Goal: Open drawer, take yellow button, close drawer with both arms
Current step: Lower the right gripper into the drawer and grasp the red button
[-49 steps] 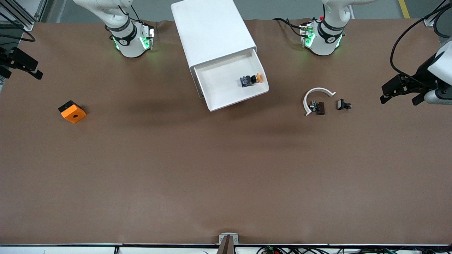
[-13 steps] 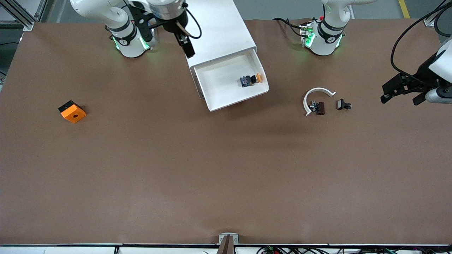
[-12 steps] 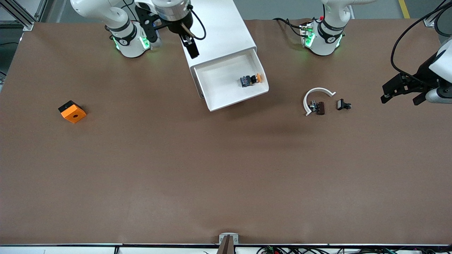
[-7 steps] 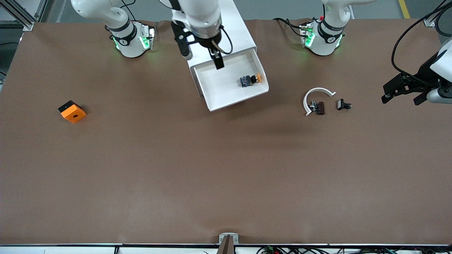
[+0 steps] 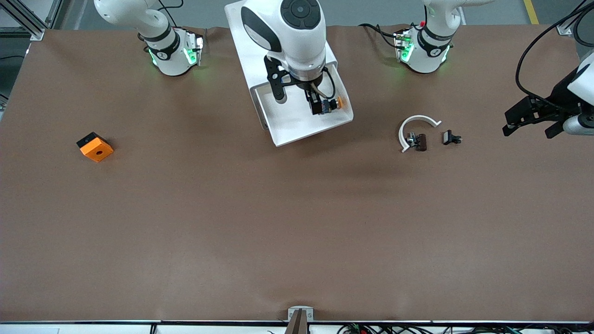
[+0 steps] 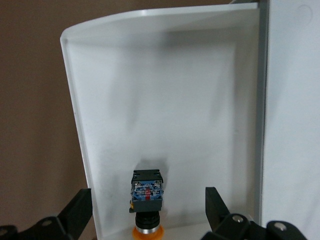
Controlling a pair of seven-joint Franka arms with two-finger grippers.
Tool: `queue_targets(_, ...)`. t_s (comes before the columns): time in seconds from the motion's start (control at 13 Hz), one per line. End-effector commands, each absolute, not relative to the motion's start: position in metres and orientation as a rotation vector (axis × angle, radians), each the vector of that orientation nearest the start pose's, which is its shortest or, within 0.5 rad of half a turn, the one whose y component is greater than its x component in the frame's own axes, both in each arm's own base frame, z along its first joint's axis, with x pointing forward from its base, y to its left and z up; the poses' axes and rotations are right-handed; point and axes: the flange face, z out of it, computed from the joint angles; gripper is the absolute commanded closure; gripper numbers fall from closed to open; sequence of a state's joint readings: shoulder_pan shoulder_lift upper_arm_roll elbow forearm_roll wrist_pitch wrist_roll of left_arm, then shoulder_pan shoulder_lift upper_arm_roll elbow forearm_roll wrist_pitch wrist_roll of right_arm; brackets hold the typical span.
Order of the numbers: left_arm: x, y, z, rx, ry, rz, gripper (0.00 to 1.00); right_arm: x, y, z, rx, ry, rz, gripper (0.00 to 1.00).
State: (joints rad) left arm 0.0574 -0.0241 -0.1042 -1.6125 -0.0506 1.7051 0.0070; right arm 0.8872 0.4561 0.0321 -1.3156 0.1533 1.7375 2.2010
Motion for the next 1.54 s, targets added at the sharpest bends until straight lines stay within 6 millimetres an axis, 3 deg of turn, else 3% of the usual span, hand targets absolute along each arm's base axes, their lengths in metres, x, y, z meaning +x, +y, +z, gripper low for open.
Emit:
queue_targets(0.0, 0.562, -0.03, 0.634, -3.165, 0.087, -0.186, 0.0, 0.41, 0.566, 0.475, -2.487, 1.948, 0.277, 0.0)
queue_targets(0.38, 0.564, -0.025, 0.632, -3.166, 0.075, -0.179, 0.0, 0.4, 0.597, 0.433, -2.468, 1.934, 0.267, 0.0)
queue_targets(0.84, 0.564, -0.025, 0.632, -3.166, 0.077, -0.179, 0.0, 0.397, 0.602, 0.408, -2.507, 1.947, 0.263, 0.0)
queue_targets(1.15, 0.564, -0.026, 0.632, -3.166, 0.08, -0.182, 0.0, 0.398, 0.601, 0.406, -2.522, 1.933, 0.235, 0.03)
queue_targets(1.23, 0.564, -0.027, 0.634, -3.165, 0.082, -0.186, 0.0, 0.396, 0.602, 0.406, -2.53, 1.923, 0.223, 0.15)
queue_targets(1.31, 0.564, -0.028, 0.634, -3.165, 0.084, -0.186, 0.0, 0.395, 0.603, 0.406, -2.535, 1.917, 0.221, 0.37)
queue_targets(1.46, 0.564, -0.026, 0.634, -3.165, 0.08, -0.186, 0.0, 0.396, 0.602, 0.406, -2.534, 1.913, 0.221, 0.9)
